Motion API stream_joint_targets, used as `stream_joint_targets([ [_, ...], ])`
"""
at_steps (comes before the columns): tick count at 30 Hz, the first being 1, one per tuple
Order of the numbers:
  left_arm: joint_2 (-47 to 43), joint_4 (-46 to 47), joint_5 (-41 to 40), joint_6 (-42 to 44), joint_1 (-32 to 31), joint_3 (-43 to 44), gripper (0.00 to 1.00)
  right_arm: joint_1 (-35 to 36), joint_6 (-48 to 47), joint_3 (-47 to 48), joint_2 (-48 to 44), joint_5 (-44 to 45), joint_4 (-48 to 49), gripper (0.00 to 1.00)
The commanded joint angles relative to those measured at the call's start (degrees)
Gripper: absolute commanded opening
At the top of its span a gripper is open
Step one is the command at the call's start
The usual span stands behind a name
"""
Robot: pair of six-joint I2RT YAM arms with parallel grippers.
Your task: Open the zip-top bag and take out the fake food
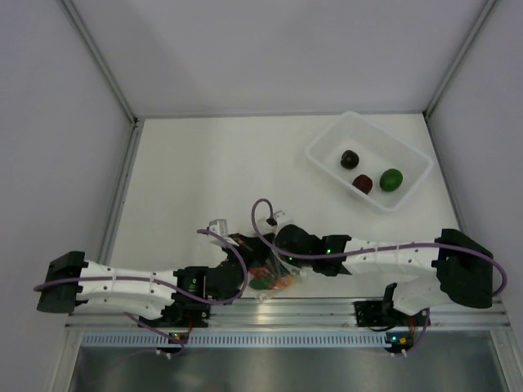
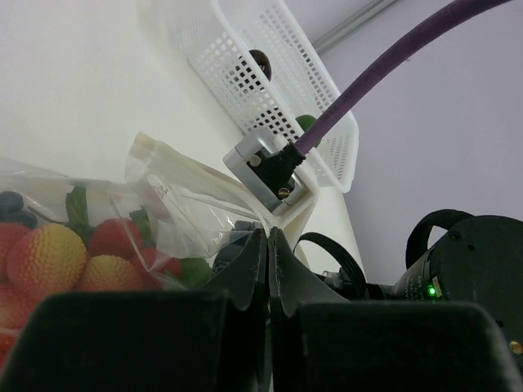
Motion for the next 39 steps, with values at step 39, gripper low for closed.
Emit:
stream_joint_targets([
  [39, 1.61, -14.08, -11.40, 12.11, 2.90, 11.41, 0.00, -16.14, -16.72, 17.53, -13.80, -8.41, -20.54, 0.00],
])
